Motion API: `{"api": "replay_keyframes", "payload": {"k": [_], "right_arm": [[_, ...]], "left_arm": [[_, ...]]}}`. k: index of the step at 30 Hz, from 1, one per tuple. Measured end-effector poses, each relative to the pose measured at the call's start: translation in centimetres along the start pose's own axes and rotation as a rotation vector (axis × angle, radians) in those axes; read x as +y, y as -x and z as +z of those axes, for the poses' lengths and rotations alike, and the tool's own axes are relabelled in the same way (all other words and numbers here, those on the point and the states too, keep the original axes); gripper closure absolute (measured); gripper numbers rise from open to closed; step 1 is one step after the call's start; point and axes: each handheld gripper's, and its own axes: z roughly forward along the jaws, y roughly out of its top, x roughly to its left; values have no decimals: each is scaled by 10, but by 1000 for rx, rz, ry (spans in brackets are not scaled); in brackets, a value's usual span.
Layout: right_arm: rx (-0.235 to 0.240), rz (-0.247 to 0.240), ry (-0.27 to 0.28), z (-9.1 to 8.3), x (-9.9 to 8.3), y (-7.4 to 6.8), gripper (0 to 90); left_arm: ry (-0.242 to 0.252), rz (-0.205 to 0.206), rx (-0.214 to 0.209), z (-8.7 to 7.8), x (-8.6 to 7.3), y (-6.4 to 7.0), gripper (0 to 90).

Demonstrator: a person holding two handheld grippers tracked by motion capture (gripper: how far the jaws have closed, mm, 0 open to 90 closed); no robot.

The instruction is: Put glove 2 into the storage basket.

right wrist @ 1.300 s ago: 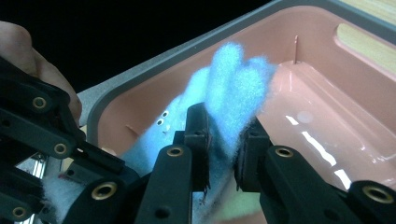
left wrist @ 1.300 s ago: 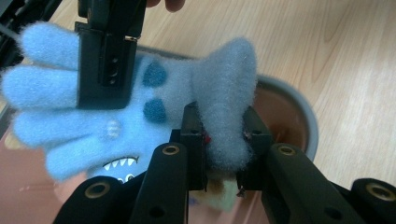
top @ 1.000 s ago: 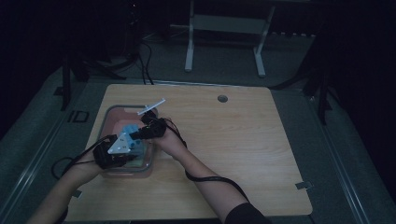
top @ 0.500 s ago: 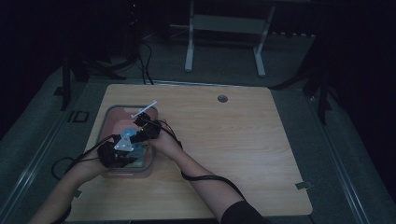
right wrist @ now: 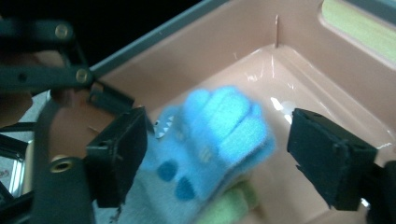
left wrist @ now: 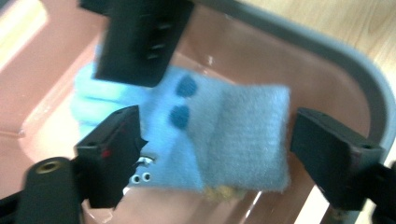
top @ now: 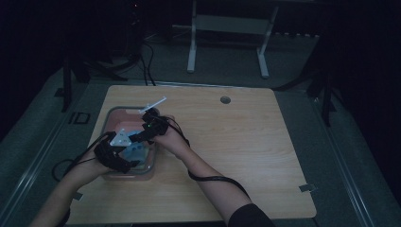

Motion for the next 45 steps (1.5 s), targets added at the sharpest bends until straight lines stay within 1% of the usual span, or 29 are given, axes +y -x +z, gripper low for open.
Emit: {"api": "replay_keyframes", "payload": {"k": [1,2,3,4,5,8,9,14,20,21,23,24,26,28,29,30,31,33,35,37,39,42,43,45], "right_arm": [[8,-11,-3,-3,0,-1,138],[14,-18,-4,-5,0,-2,142],[20,-17,7,-9,-1,-2,140],[20,-17,7,-9,-1,-2,140],[29,-16,14,-12,-1,-3,140],[16,-27,34,-25,-2,-3,140],[17,-26,44,-29,-4,-2,140],[11,-15,60,-47,-12,6,140],[-13,-13,62,-66,-29,17,140],[-21,-16,63,-69,-33,18,140],[-26,-15,68,-74,-39,21,140],[-31,-15,66,-77,-42,23,140],[-42,-16,67,-83,-49,25,140],[-51,-18,64,-88,-55,28,139],[-51,-18,64,-88,-55,28,139],[-54,-22,65,-91,-57,29,139],[-64,-25,65,-96,-63,31,139],[-68,-22,68,-101,-69,33,139],[-77,-19,70,-106,-76,36,139],[-81,-18,69,-109,-81,38,139],[-85,-12,62,-111,-88,40,139],[-89,-12,54,-114,-98,43,139],[-86,-7,51,-116,-102,44,139],[-87,2,48,-118,-109,47,139]], "left_arm": [[6,-8,6,-2,2,0,138],[19,-16,10,-3,3,0,128],[28,-23,8,-4,5,1,122],[28,-23,8,-4,5,1,97],[45,-41,9,-5,9,1,97],[77,-45,18,-6,16,5,63],[88,-48,14,-6,17,6,45],[146,-42,29,-7,27,15,29],[162,-34,0,0,41,26,29],[171,-38,-1,1,42,28,29],[183,-25,12,5,47,33,29],[188,-26,13,7,49,36,29],[200,-21,6,11,53,41,29],[211,-24,0,16,56,46,29],[211,-24,0,16,56,46,29],[210,-19,-4,21,60,51,29],[214,-16,-11,23,61,53,29],[209,-14,-34,28,65,56,29],[208,-7,-40,33,68,61,29],[213,-4,-53,37,72,65,29],[213,-1,-54,42,75,70,29],[207,5,-79,49,79,76,29],[204,11,-78,51,80,77,29],[201,11,-93,56,82,80,29]]}}
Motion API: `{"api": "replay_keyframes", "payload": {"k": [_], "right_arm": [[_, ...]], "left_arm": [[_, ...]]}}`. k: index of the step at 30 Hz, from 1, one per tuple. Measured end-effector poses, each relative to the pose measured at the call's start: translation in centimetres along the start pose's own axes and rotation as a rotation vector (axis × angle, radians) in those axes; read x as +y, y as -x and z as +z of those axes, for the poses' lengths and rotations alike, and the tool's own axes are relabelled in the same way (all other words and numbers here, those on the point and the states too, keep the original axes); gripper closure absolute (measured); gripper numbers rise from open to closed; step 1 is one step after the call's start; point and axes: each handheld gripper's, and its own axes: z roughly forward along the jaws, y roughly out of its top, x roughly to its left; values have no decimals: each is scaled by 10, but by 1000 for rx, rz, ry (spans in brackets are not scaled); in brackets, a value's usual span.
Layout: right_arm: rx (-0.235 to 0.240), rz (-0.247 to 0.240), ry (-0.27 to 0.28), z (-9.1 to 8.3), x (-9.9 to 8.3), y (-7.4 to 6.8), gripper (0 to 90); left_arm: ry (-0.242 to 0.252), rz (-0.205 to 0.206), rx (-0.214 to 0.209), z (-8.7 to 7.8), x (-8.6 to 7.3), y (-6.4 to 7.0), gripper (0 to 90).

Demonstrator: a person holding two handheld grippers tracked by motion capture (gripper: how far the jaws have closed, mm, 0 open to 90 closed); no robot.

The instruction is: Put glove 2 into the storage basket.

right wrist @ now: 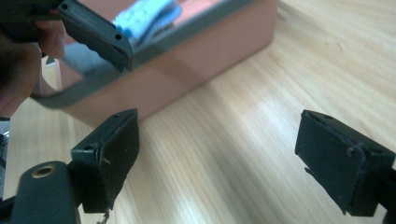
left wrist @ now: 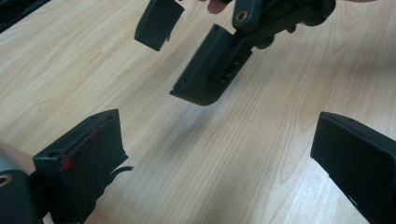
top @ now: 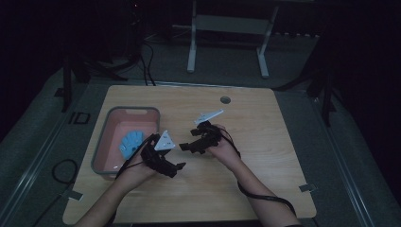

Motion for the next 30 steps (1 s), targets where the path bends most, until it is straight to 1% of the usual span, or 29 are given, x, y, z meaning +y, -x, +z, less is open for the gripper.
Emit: {"api": "replay_keyframes", "payload": {"k": [1,4,6,8,10,11,13,16,17,19,21,22,24,26,30], "right_arm": [[1,1,1,-1,-3,1,139],[-5,8,-10,-4,-13,5,140],[-4,12,-10,-7,-20,8,140],[-4,25,-8,-10,-27,11,140],[-8,26,-1,-12,-32,13,140],[-12,28,-2,-13,-35,14,140],[-12,34,0,-15,-40,16,140],[-20,34,2,-19,-47,19,140],[-20,35,5,-21,-49,19,141],[-31,35,6,-24,-53,21,141],[-39,25,5,-26,-58,22,141],[-42,26,1,-27,-61,23,141],[-57,17,-8,-29,-67,25,141],[-62,20,-10,-30,-71,27,141],[-77,28,-6,-33,-82,31,141]], "left_arm": [[-7,0,-3,4,1,2,29],[-12,27,4,8,4,7,29],[-5,20,-12,10,6,10,29],[-2,23,-19,12,8,12,29],[-6,27,-23,15,10,15,29],[-11,30,-35,17,10,16,29],[-16,33,-42,21,11,19,29],[-23,41,-50,27,11,24,29],[-21,37,-61,29,10,26,29],[-21,14,-99,35,9,28,29],[-30,31,-101,41,8,31,29],[-34,35,-110,44,8,33,29],[-40,46,-107,49,7,35,29],[-42,46,-116,53,5,37,29],[-43,57,-116,60,3,41,29]]}}
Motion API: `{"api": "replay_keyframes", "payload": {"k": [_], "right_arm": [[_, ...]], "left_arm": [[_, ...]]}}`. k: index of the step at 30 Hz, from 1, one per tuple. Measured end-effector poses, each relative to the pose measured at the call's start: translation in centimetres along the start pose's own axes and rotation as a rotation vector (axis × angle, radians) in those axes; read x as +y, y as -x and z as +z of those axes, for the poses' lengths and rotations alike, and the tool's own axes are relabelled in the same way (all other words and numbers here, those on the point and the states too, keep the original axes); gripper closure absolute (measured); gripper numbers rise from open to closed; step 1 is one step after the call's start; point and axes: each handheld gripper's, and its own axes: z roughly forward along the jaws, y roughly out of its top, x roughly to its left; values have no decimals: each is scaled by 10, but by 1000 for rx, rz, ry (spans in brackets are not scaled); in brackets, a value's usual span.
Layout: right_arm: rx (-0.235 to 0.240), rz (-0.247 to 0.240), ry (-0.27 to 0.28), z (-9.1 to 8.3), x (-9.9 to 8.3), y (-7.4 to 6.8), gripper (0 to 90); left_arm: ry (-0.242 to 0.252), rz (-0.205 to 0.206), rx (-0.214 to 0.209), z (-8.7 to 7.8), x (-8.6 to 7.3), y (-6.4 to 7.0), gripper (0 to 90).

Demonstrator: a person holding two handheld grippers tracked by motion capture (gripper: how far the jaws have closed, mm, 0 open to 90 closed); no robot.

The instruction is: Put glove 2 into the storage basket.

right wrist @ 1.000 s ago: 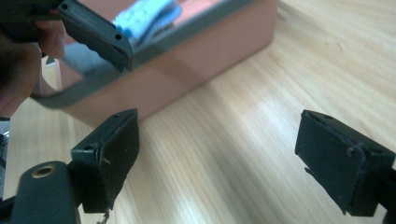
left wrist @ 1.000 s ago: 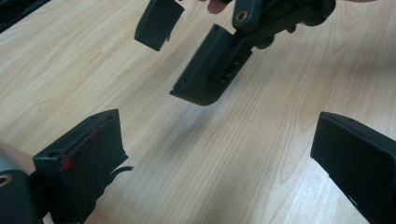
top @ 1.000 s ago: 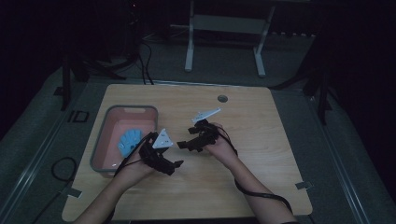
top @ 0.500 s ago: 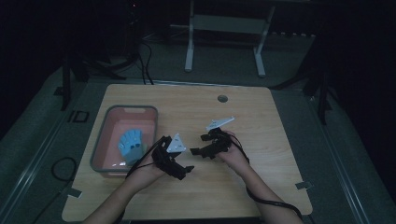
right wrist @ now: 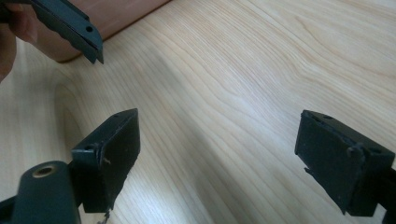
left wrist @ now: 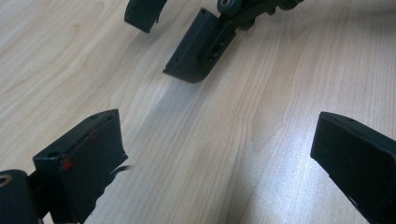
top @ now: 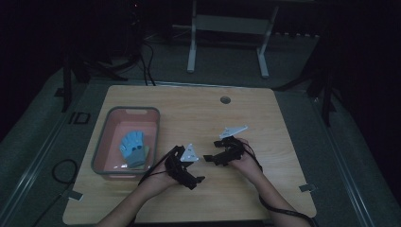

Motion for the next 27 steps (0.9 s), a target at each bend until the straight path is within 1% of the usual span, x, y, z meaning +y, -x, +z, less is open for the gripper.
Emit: {"api": "replay_keyframes", "payload": {"k": [2,4,5,8,13,15,18,19,20,21,23,25,27], "right_arm": [[-2,-7,-1,-2,-5,2,141],[-13,-19,2,-4,-11,3,141],[-10,-22,7,-5,-13,3,140],[-8,-21,13,-9,-20,5,139],[-27,-27,9,-16,-32,6,136],[-33,-23,9,-19,-38,7,136],[-42,-28,5,-21,-45,8,133],[-40,-25,5,-21,-47,8,129],[-47,-31,7,-22,-49,9,126],[-55,-38,15,-24,-51,8,126],[-55,-38,27,-27,-54,8,126],[-59,-44,51,-31,-55,7,126],[-61,-47,65,-34,-57,7,126]], "left_arm": [[-2,-1,-12,3,-1,2,29],[-9,10,-14,6,-2,3,29],[-12,10,-13,8,-3,4,29],[-12,6,-27,13,-6,5,29],[-11,17,-44,19,-9,10,29],[-8,14,-54,21,-9,11,29],[-6,23,-50,23,-10,12,29],[-1,21,-53,23,-11,13,29],[1,19,-59,24,-12,13,29],[1,20,-62,25,-12,13,29],[-1,21,-71,26,-14,14,29],[-4,19,-75,27,-16,14,29],[-3,17,-75,29,-18,14,29]]}}
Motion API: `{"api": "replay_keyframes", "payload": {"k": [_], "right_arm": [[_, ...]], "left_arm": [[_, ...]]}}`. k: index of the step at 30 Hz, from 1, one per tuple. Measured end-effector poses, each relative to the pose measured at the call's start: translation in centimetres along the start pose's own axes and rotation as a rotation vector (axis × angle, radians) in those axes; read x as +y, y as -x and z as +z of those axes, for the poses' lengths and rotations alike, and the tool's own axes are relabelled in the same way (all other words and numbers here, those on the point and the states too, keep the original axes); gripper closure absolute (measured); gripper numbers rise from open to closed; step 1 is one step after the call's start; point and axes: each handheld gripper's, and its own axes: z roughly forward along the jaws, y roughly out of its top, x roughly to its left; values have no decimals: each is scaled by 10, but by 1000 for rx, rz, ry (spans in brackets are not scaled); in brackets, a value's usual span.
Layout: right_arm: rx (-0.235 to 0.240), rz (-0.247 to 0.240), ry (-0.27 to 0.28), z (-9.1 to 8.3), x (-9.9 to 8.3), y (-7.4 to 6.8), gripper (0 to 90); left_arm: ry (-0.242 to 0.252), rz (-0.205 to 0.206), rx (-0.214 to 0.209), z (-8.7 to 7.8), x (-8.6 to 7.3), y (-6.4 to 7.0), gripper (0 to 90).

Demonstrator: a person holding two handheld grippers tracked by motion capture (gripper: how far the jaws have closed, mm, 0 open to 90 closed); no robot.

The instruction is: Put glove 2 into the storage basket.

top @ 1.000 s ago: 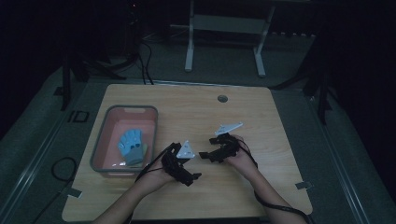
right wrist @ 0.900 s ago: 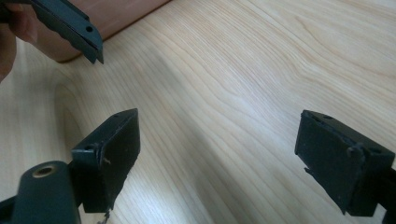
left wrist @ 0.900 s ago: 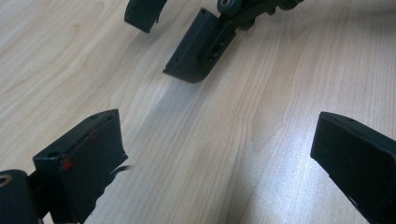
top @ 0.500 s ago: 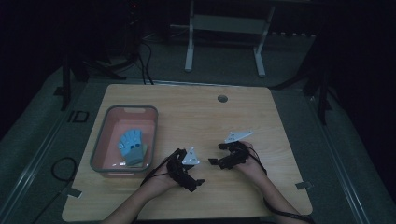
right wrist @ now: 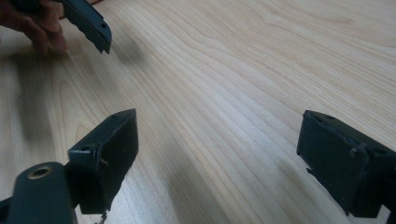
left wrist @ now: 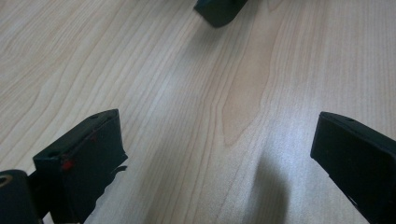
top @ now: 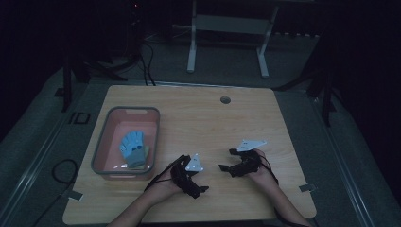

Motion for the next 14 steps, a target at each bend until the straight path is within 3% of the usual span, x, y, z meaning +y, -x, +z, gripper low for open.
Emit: {"api": "replay_keyframes", "payload": {"k": [14], "right_arm": [[-38,-4,11,-2,-6,1,126]], "left_arm": [[12,3,-11,2,-3,0,29]]}}
